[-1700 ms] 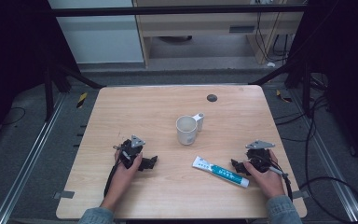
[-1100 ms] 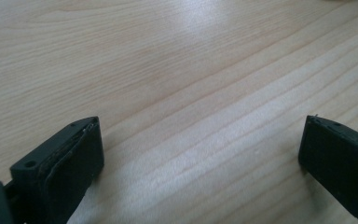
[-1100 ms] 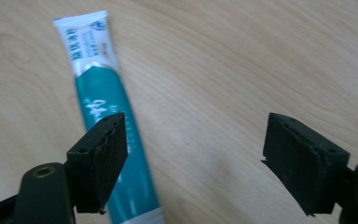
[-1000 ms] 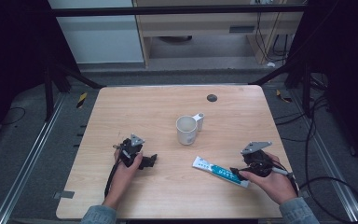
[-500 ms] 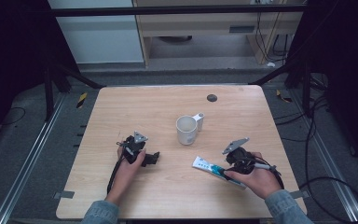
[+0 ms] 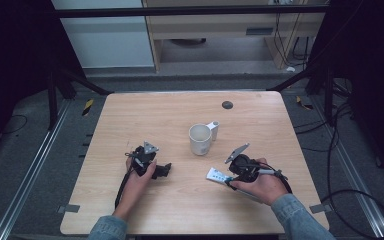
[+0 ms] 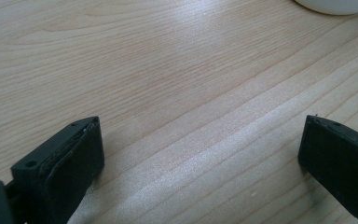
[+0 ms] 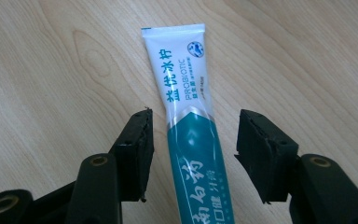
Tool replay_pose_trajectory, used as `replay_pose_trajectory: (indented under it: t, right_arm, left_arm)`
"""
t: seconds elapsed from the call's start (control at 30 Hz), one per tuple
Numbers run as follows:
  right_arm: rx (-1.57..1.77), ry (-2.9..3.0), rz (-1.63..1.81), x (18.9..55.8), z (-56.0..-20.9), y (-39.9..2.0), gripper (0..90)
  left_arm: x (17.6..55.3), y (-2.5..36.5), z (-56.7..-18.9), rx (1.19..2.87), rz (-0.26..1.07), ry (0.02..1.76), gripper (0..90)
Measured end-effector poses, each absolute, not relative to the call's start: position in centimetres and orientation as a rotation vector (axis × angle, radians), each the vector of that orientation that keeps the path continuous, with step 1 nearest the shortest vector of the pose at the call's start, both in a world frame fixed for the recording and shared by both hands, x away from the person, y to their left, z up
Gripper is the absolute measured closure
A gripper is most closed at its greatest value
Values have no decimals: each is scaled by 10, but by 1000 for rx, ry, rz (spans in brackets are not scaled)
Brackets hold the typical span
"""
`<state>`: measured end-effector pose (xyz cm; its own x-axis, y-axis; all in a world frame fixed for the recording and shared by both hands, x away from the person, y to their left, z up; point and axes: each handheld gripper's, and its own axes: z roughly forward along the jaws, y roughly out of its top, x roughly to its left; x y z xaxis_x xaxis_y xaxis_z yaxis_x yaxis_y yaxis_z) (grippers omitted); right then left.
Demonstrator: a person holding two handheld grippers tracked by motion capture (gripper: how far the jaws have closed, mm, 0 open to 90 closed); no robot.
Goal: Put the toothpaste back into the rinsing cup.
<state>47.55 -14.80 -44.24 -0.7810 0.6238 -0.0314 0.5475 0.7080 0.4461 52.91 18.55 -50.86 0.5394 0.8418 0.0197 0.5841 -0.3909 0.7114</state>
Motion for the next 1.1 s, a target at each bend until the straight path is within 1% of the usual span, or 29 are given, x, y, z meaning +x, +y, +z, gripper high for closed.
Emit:
replay_pose_trajectory:
  t: [0.3, 0.4, 0.67, 1.1]
  right_arm:
    - [948, 2769, 592, 480, -451, -139, 473]
    - [957, 2783, 568, 484, -456, -138, 491]
    - [979, 2806, 537, 490, -464, -137, 500]
    - [963, 2835, 504, 494, -470, -136, 553]
  left_arm:
    - [529, 186, -509, 2118, 504, 1147, 0]
    - [529, 186, -509, 2118, 504, 1147, 0]
    - [529, 186, -509, 2118, 504, 1146, 0]
    - [529, 186, -509, 2120, 503, 1144, 0]
